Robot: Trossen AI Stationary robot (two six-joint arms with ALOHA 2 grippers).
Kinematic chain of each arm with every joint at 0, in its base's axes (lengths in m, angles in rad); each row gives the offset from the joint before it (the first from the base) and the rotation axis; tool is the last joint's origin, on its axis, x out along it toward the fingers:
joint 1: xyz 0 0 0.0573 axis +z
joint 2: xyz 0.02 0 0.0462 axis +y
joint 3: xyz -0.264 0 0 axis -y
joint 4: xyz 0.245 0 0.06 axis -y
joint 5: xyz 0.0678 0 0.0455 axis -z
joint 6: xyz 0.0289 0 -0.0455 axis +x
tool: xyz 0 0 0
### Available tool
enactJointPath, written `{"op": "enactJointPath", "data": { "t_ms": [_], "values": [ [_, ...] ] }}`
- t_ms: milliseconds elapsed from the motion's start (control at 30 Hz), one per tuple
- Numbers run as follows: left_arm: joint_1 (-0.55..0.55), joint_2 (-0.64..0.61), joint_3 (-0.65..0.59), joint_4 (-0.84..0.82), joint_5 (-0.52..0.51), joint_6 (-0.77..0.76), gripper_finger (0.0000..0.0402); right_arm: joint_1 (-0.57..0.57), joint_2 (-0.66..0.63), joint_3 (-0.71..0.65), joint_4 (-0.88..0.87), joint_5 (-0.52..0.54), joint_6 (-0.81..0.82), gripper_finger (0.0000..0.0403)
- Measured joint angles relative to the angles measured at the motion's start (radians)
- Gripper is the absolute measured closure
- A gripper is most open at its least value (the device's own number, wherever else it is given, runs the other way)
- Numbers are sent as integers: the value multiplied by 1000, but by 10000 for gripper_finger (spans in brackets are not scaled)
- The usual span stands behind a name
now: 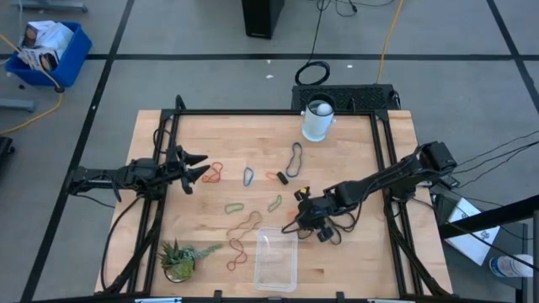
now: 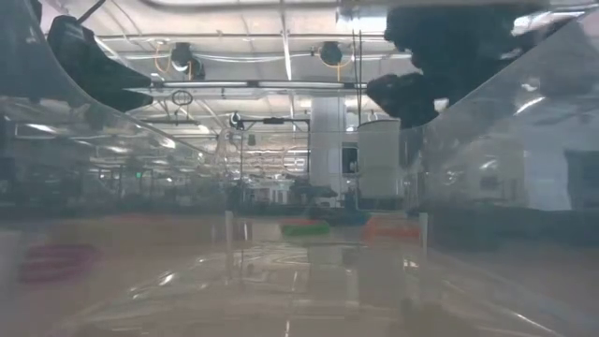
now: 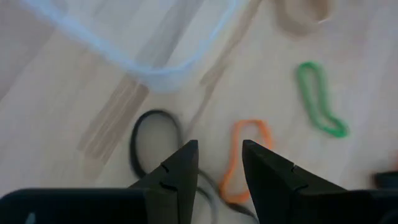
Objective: Pick and place rubber bands into bin
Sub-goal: Put the black rubber band into the transparent bin
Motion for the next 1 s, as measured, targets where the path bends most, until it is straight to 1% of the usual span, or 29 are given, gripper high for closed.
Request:
{"op": "enactJointPath", "data": {
  "t_ms": [200, 433, 700, 900, 1000],
  "values": [
    [0, 17, 0, 0, 1, -1, 192, 27, 78, 0, 47, 0, -16, 284],
    [0, 73, 0, 0, 2, -3, 192, 27, 126, 0, 103, -2, -31, 284],
    [0, 120, 0, 0, 2, -8, 192, 27, 158, 0, 123, -4, -30, 284],
    [0, 119, -1, 6, 3, -8, 192, 16, 164, -11, 118, -5, -28, 285],
    [0, 119, -2, 6, 3, -11, 192, 15, 164, -11, 103, -8, -12, 296]
  ]
}}
